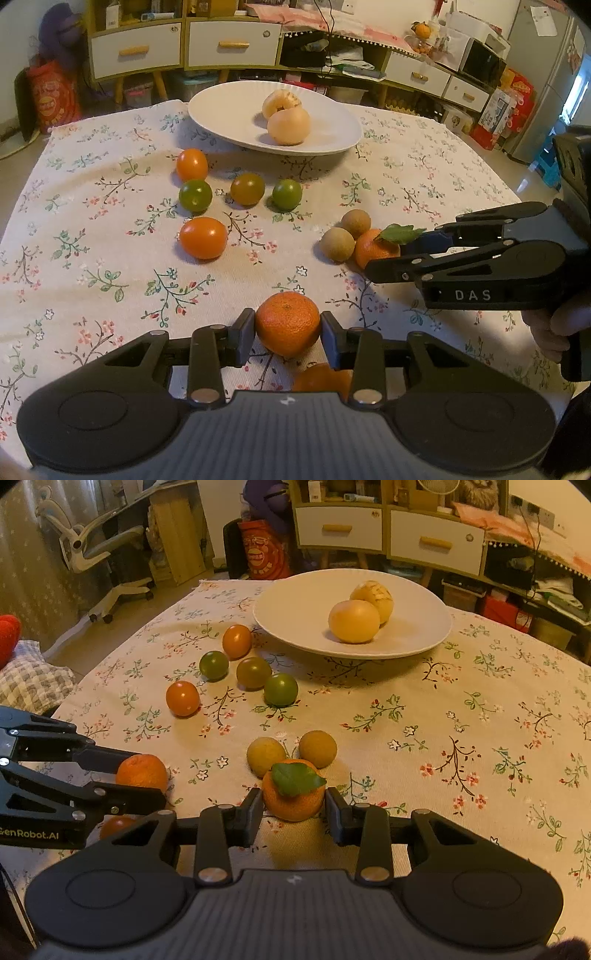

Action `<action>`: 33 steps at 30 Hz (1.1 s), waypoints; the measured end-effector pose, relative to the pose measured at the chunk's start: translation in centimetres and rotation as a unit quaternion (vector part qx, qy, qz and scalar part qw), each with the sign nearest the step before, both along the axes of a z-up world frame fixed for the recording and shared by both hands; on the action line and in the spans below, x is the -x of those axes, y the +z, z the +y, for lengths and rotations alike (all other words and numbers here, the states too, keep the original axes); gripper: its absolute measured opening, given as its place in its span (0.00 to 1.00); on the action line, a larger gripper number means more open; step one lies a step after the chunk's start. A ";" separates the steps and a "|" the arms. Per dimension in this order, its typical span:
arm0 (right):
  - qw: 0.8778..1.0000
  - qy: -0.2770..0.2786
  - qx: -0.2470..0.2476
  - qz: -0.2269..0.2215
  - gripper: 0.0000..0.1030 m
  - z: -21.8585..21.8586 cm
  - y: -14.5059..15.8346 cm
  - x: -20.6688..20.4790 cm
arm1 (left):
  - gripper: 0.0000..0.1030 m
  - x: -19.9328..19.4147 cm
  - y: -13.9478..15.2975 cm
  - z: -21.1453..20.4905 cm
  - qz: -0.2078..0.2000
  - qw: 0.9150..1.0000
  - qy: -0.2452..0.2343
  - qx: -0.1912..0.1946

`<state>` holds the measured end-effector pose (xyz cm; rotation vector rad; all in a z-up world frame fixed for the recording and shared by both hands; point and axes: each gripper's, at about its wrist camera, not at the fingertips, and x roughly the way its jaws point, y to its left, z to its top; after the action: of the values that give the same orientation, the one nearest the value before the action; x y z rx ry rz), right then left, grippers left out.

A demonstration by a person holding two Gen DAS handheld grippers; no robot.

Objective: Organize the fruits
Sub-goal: 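Grasp the leafy mandarin with the right tool while the left tool grasps another mandarin, then lift both held mandarins and carry them toward the white plate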

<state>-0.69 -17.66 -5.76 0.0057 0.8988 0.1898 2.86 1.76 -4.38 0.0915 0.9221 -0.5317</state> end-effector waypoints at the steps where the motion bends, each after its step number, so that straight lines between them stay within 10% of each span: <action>1: 1.000 0.001 0.000 0.000 0.32 0.0 0.1 0.0 | 0.21 0.0 0.0 0.0 -0.001 1.000 0.000 0.000; 33: 1.000 -0.002 0.009 0.005 0.42 0.2 0.2 -0.3 | 0.21 -0.4 0.2 -0.3 -0.010 1.000 0.004 -0.002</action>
<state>-0.36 -17.48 -5.61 -0.0086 0.9102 0.1783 3.26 1.45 -4.13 0.0955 0.9040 -0.5209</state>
